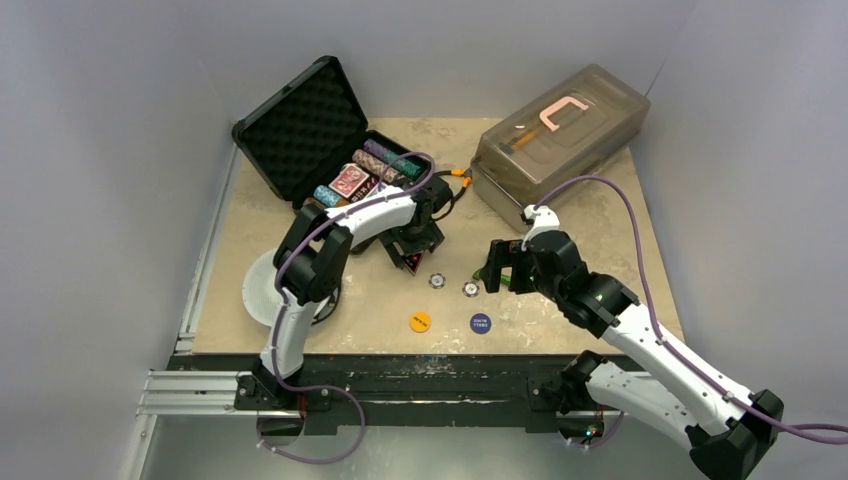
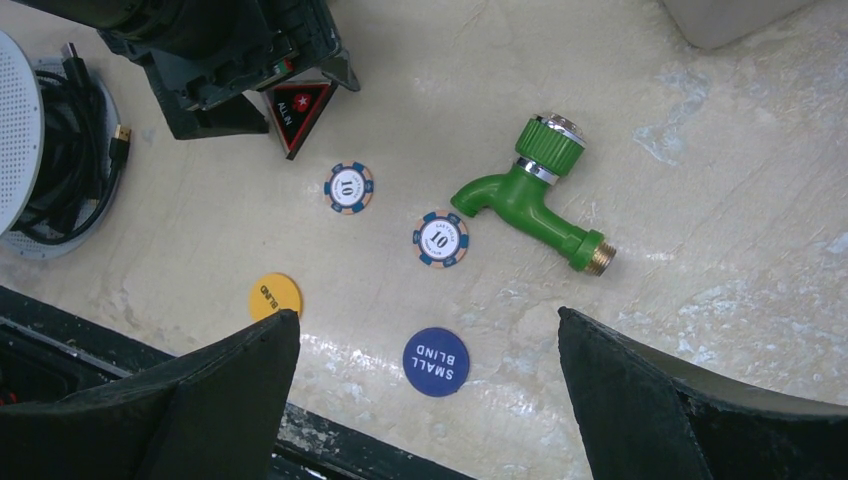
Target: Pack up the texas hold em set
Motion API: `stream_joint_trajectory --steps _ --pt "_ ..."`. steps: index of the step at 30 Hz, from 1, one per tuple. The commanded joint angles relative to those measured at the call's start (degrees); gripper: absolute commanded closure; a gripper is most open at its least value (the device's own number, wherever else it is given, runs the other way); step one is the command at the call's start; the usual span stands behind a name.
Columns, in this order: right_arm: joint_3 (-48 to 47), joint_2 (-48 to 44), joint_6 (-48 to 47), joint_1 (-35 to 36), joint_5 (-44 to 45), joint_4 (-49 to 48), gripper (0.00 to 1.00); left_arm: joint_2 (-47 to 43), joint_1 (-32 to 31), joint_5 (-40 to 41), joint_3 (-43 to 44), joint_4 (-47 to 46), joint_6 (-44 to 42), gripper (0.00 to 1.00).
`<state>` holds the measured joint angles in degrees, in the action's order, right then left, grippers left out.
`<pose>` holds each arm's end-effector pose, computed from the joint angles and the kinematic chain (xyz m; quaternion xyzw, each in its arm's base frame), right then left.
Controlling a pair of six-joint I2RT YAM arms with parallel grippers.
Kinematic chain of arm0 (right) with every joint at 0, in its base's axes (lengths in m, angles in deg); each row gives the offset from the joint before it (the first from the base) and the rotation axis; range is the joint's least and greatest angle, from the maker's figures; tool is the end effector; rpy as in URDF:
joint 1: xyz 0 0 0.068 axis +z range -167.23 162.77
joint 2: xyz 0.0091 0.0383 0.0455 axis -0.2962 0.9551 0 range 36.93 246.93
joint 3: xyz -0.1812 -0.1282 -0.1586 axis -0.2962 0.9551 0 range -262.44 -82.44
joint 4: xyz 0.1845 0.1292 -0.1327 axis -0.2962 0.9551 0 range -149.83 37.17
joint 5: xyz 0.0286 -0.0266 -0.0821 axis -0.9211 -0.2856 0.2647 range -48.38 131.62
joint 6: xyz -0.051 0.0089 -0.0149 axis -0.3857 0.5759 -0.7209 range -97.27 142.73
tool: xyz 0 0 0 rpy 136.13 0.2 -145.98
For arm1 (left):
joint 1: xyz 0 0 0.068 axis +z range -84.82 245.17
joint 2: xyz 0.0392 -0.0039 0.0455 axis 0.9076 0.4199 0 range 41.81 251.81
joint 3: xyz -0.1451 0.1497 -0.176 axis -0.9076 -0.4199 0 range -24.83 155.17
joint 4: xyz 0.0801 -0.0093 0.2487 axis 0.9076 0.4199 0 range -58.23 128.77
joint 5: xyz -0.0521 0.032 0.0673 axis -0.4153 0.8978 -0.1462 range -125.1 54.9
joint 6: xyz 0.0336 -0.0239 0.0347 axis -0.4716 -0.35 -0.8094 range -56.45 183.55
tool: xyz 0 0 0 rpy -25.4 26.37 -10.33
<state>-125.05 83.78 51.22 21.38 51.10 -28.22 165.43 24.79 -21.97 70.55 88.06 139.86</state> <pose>0.1417 0.1056 0.2839 -0.0409 0.8873 0.1893 0.4186 0.3258 -0.2664 0.1621 -0.3112 0.9423 0.0196 0.1220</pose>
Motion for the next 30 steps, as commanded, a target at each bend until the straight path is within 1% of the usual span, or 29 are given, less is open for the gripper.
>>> stream_joint_trajectory --steps 1,4,6,11,16,20,26,30 --pt "-0.14 -0.77 0.17 0.15 0.18 -1.73 0.01 1.40 -0.42 0.39 -0.92 -0.17 0.64 0.19" --pt "-0.35 -0.84 0.16 0.11 0.31 -1.73 0.01 2.32 -0.35 0.30 0.88 2.09 1.93 0.20" --pt "-0.44 -0.71 0.17 0.14 0.36 -1.73 0.01 2.82 -0.10 0.19 1.99 2.92 1.81 0.22" --pt "-0.39 -0.97 0.21 0.15 0.50 -1.45 0.01 2.30 0.50 0.79 1.20 3.09 2.42 0.27" --pt "-0.02 -0.82 0.43 0.14 0.08 -1.86 0.01 2.94 1.28 -0.39 2.30 4.58 4.11 0.25" --pt "-0.02 -0.53 0.51 0.09 0.08 -2.00 0.01 2.39 1.85 -1.23 1.20 4.35 5.72 0.27" --pt "-0.10 -0.37 0.51 0.12 0.13 -2.09 0.01 2.43 3.12 -3.57 0.78 4.32 6.60 0.28" --pt "-0.28 -0.33 0.71 0.08 0.13 -2.08 0.01 2.41 3.32 -3.46 0.82 4.74 6.31 0.34"
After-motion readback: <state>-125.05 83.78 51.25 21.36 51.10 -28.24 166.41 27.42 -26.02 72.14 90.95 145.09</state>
